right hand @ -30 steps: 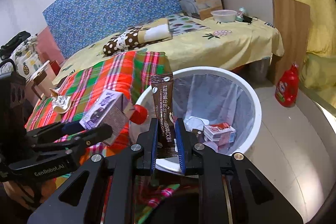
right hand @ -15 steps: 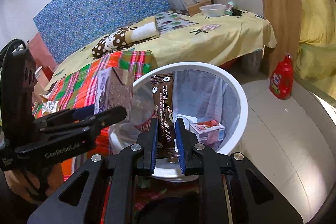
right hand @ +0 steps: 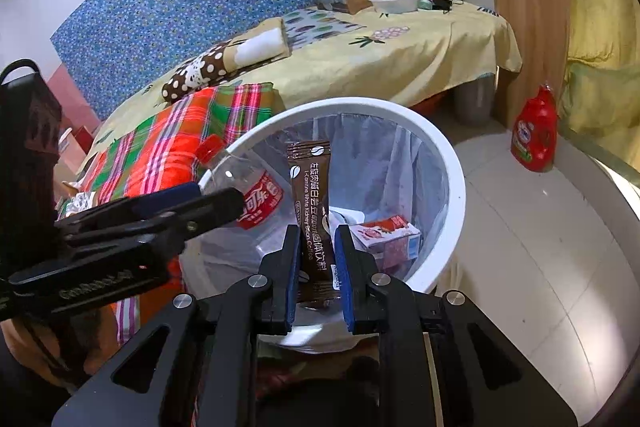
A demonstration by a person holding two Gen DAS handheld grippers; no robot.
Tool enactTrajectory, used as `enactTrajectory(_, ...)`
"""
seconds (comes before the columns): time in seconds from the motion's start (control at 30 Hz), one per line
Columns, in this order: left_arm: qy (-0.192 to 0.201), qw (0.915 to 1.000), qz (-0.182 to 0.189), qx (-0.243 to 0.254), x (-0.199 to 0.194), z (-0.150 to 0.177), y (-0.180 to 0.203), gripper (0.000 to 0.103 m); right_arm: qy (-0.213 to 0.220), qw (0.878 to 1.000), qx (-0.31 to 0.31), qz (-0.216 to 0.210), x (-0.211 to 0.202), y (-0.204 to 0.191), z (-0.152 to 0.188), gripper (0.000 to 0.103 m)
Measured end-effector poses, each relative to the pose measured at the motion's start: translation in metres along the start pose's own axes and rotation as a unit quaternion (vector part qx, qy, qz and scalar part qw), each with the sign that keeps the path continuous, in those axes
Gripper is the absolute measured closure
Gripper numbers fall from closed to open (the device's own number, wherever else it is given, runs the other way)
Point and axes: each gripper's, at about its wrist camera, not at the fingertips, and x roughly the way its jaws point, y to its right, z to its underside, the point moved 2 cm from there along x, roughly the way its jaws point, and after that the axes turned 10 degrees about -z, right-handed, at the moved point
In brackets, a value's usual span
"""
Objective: Collect trash
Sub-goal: 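Open the left tool to drop the carton while the right tool drops the wrapper, then move both open tools back toward the remaining trash on the cloth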
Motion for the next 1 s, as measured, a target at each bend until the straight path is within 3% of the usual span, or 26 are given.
enactTrajectory(0.1, 0.004, 1.0000, -0.002, -0.008, -0.004, 0.000, -0.005, 0.040, -0.001, 1.000, 0.003, 0.004, -0.001, 0.001, 0.000, 0.080)
enactTrajectory(0.23, 0.010, 0.9998, -0.001, -0.017, -0.013, 0.000, -0.011, 0.040, 0.004, 1.000, 0.001, 0.002, -0.005, -0.001, 0.000, 0.055)
enactTrajectory(1.0, 0.060, 0.9935, -0.061, -0.075, -0.105, 0.034, -0.075, 0.040, 0.019, 0.996, -0.071, -0.055, -0.017, -0.071, -0.002, 0.055)
